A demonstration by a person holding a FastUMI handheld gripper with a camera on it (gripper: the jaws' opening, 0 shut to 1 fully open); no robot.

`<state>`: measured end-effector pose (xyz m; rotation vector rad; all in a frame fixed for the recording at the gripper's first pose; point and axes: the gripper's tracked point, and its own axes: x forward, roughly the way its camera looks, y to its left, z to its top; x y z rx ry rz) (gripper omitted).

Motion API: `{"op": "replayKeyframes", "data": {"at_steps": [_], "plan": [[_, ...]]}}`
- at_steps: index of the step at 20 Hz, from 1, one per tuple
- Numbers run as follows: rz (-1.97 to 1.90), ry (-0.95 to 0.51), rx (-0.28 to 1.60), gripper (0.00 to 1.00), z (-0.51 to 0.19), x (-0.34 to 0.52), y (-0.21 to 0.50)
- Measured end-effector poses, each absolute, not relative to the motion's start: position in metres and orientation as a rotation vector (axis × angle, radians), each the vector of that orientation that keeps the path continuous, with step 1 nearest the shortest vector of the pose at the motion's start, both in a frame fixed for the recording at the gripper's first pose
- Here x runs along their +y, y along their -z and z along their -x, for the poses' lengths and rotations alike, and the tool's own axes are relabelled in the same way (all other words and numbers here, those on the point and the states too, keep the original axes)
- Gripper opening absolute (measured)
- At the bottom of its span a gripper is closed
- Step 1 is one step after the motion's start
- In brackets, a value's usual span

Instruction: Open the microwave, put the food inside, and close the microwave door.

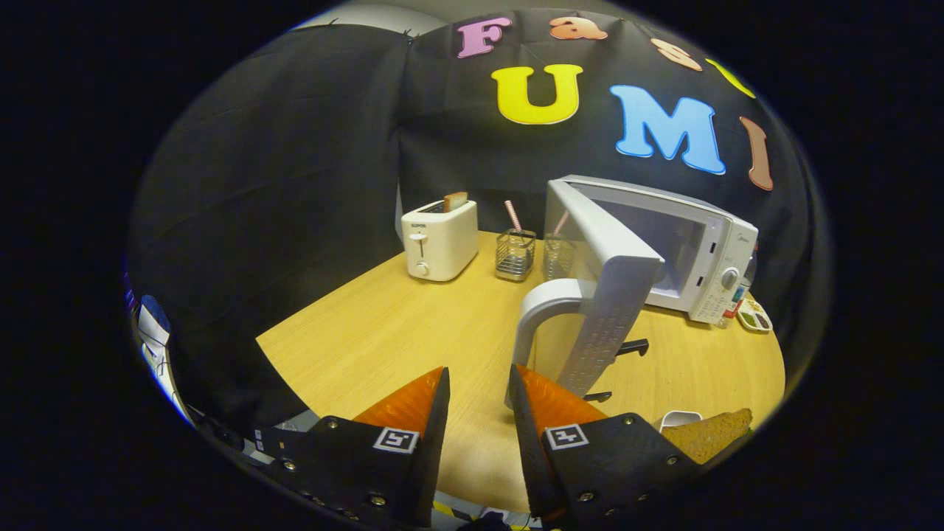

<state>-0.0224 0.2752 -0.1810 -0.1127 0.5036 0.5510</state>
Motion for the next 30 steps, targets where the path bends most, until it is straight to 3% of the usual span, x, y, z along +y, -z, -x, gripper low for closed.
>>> {"op": "replayKeyframes", "data": {"at_steps": [5, 7, 8, 10, 20, 30], "plan": [[-0.011, -0.777, 0.451, 0.48, 0.066, 0.321, 0.128], [-0.059, -0.812, 0.393, 0.57, 0.073, 0.315, 0.096], [-0.075, -0.817, 0.368, 0.77, 0.075, 0.309, 0.082], [-0.090, -0.786, 0.330, 0.97, 0.069, 0.281, 0.060], [-0.171, -0.519, 0.340, 0.98, 0.007, 0.111, 0.047], [-0.375, -0.352, 0.586, 0.98, -0.011, -0.011, 0.132]]}}
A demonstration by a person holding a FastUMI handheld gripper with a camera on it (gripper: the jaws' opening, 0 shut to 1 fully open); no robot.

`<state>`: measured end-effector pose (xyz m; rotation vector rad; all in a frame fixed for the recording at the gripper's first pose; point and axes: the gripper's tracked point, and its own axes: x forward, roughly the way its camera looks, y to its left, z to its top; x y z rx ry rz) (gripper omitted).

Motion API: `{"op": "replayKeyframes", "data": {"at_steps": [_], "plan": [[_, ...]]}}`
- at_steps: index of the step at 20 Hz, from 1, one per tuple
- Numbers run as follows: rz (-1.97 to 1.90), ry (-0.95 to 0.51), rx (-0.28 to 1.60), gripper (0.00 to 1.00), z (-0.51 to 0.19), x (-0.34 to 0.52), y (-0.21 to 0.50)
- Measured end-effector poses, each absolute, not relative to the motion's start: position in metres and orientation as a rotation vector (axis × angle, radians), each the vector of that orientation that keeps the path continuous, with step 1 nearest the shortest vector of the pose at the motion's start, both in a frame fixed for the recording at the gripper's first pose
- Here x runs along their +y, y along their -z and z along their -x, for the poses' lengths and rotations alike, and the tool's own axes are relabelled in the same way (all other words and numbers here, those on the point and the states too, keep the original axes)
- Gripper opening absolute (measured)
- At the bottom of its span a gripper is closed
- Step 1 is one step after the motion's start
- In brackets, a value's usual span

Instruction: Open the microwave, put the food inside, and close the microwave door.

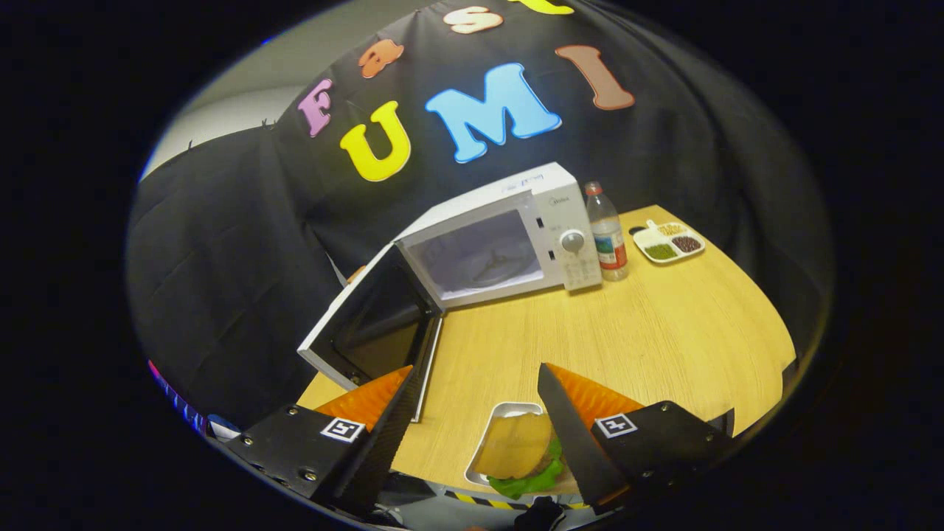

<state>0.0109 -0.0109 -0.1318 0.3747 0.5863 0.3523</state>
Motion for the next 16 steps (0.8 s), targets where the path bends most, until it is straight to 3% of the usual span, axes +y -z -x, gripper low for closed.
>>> {"op": "replayKeyframes", "data": {"at_steps": [13, 14, 16], "plan": [[-0.712, -0.343, 0.911, 0.95, 0.023, -0.024, 0.237], [-0.735, -0.345, 0.944, 0.82, 0.026, -0.021, 0.243], [-0.770, -0.360, 0.989, 0.81, 0.036, -0.014, 0.250]]}}
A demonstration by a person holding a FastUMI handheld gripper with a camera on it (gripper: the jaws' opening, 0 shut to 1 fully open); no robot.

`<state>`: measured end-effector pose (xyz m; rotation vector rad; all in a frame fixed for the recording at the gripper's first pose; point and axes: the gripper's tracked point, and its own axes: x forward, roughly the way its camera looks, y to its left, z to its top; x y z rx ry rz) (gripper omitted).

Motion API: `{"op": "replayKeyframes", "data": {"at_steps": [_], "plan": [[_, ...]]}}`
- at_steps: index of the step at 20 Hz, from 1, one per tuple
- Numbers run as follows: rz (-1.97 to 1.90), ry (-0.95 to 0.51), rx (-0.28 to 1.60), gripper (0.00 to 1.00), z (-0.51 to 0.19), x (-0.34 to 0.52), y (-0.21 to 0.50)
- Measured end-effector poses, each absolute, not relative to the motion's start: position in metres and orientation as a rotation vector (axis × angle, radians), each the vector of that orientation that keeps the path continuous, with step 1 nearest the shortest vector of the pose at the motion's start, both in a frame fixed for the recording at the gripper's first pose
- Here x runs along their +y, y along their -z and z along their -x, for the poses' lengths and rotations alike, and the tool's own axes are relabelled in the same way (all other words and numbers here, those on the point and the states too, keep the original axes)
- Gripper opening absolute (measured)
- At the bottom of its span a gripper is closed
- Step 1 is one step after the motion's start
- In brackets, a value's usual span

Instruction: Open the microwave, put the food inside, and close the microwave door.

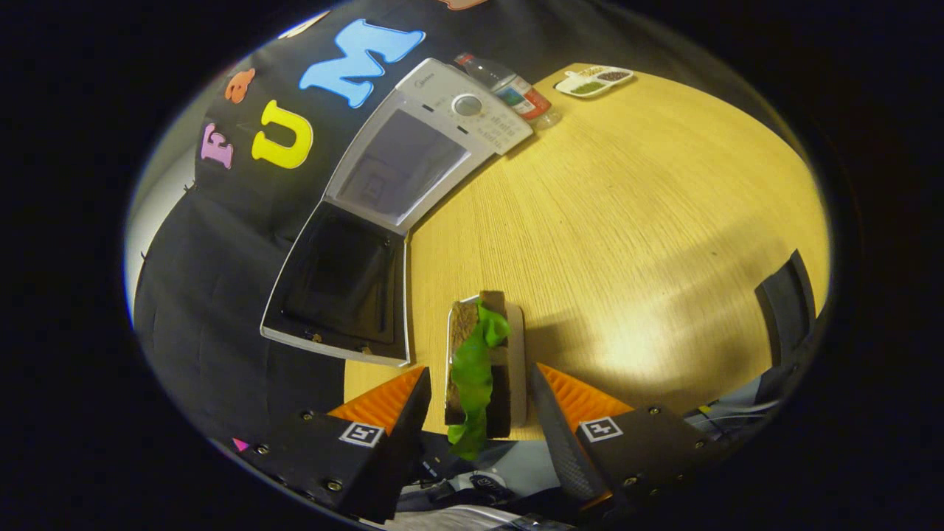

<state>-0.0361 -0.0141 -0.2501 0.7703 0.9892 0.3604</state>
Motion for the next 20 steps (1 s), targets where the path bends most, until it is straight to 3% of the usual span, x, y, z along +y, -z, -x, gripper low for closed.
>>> {"op": "replayKeyframes", "data": {"at_steps": [1, 4, 7, 8, 20], "plan": [[-0.768, -0.361, 1.003, 0.81, 0.041, -0.013, 0.253], [-0.823, -0.346, 0.982, 0.41, 0.039, -0.015, 0.247], [-0.833, -0.308, 0.961, 0.41, 0.038, -0.020, 0.242], [-0.862, -0.297, 0.948, 0.27, 0.032, -0.020, 0.241], [-0.930, -0.363, 0.806, 0.27, -0.043, 0.014, 0.176]]}}
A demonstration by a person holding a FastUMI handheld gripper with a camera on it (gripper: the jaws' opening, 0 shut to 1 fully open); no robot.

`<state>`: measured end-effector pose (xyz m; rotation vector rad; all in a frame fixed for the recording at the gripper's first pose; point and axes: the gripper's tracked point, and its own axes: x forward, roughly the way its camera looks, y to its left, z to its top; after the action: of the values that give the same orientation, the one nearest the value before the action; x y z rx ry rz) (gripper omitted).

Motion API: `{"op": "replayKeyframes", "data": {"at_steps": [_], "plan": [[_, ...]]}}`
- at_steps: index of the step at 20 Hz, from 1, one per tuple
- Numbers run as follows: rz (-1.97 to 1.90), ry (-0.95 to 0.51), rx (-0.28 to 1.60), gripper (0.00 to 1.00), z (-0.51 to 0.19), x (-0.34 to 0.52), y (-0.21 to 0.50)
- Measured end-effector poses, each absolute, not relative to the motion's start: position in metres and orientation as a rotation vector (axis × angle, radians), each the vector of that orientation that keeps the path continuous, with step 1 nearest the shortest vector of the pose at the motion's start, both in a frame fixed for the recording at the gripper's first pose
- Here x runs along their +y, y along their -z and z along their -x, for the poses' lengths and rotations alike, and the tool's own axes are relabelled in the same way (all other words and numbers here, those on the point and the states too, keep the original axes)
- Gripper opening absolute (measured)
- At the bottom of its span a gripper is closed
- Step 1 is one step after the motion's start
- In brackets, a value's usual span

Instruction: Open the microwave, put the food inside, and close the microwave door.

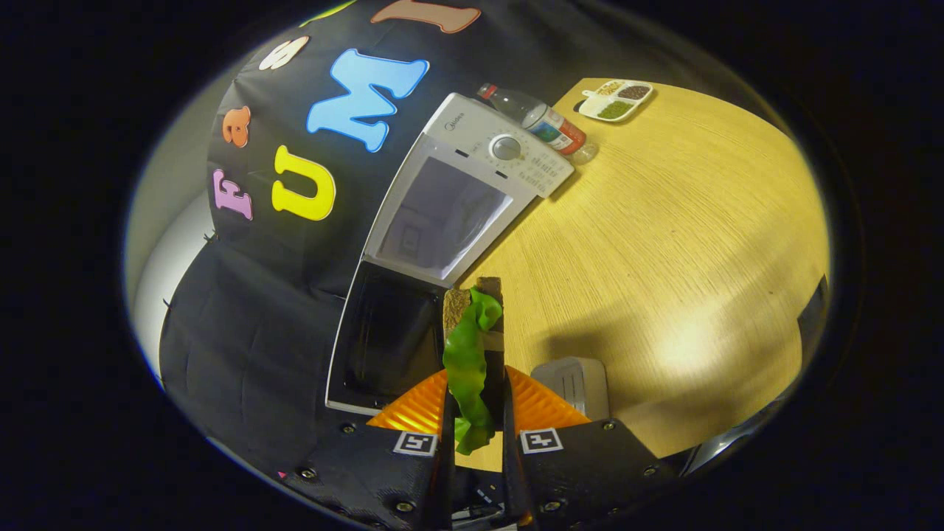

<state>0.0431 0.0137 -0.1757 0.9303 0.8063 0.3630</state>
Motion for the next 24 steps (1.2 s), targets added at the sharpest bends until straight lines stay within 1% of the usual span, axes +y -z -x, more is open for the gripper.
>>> {"op": "replayKeyframes", "data": {"at_steps": [8, 18, 21, 24], "plan": [[-0.986, -0.370, 0.711, 0.26, -0.127, 0.055, 0.159], [-1.022, -0.321, 0.581, 0.26, -0.229, 0.097, 0.170], [-1.011, -0.292, 0.511, 0.26, -0.260, 0.102, 0.173], [-1.021, -0.288, 0.491, 0.26, -0.290, 0.112, 0.179]]}}
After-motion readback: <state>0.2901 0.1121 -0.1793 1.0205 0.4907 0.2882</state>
